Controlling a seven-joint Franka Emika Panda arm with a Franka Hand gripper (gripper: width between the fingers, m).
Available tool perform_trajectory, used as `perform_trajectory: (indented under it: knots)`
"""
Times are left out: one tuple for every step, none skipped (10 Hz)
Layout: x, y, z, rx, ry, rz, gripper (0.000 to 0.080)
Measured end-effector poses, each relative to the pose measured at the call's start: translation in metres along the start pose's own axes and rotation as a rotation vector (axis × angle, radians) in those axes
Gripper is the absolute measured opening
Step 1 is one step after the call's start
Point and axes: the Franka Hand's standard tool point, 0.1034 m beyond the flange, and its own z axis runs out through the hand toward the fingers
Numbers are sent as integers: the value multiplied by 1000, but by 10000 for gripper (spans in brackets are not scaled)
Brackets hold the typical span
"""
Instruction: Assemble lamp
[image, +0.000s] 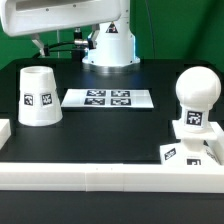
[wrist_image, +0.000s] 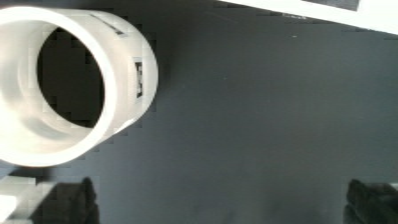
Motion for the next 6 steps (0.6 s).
perform_trajectory:
  knots:
    - [-1,0,1,0,-1,1,699]
    - [-7,5,6,-3,4,1,699]
    - [-19,13,12,1,0,-18,699]
    - [-30,20,18,9,-7,-29,699]
    - [-34,26,24,4,-4,-37,699]
    - [-36,30,33,0,-4,-46,699]
